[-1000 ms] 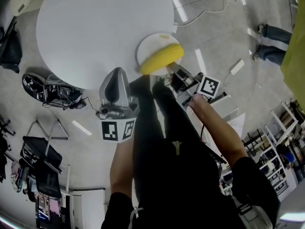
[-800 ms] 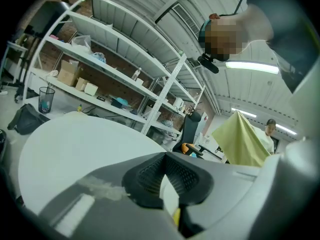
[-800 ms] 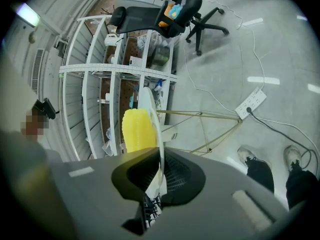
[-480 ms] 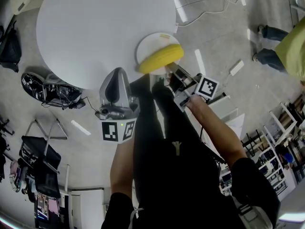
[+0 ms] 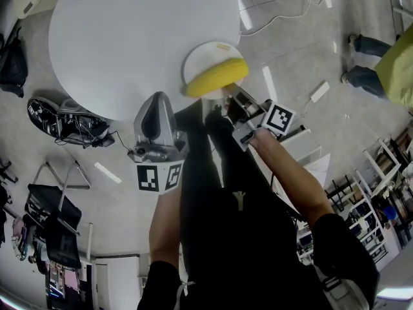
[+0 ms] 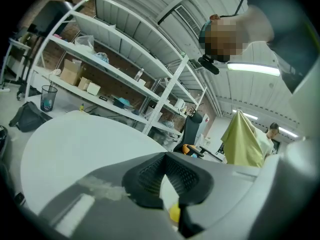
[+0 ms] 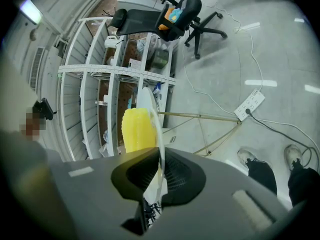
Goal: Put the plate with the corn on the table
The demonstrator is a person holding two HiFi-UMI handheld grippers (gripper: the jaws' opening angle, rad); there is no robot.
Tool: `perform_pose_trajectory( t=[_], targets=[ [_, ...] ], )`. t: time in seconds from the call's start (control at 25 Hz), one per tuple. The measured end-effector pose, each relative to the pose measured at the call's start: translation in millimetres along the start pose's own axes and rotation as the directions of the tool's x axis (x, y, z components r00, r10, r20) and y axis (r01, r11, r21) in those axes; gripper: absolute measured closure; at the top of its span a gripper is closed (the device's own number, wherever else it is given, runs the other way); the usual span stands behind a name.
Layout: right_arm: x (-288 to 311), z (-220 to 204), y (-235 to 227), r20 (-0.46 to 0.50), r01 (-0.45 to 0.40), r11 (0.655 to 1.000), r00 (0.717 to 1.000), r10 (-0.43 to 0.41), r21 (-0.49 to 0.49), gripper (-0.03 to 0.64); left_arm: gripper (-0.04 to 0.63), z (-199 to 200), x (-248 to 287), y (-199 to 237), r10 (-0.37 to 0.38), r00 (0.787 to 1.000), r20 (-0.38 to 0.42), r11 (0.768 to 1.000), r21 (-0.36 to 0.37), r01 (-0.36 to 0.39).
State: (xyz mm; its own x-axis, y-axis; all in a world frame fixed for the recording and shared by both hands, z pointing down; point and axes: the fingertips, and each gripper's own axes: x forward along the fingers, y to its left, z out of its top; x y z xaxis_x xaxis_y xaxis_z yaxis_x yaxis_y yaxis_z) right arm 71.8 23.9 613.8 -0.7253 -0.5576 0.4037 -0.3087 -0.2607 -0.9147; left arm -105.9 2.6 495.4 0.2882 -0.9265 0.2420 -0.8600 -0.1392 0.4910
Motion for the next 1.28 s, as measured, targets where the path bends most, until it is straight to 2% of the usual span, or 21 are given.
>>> perform_pose_trajectory(
  t=[0.52, 0.72, 1.28],
  targets=[
    [4, 2, 4, 0.018, 0.019, 1.000, 1.000, -0.019, -0.002, 0.579, 0.591, 3, -1, 1, 0.006, 1.000, 0.004, 1.000, -0.008, -0.006],
    [13, 4, -5, 0.022, 0.046, 0.999, 0.999, -0.046, 0.009, 0.518, 0.591, 2, 3, 9, 0.011, 1.000, 0.005, 1.000, -0.009, -0.011],
    [36, -5, -6, 0.060, 0.088, 0.996, 0.994, -0.090, 0.026, 0.517, 0.591, 3, 2, 35, 0.024, 1.000, 0.007, 0.999, -0.026, -0.024]
  ],
)
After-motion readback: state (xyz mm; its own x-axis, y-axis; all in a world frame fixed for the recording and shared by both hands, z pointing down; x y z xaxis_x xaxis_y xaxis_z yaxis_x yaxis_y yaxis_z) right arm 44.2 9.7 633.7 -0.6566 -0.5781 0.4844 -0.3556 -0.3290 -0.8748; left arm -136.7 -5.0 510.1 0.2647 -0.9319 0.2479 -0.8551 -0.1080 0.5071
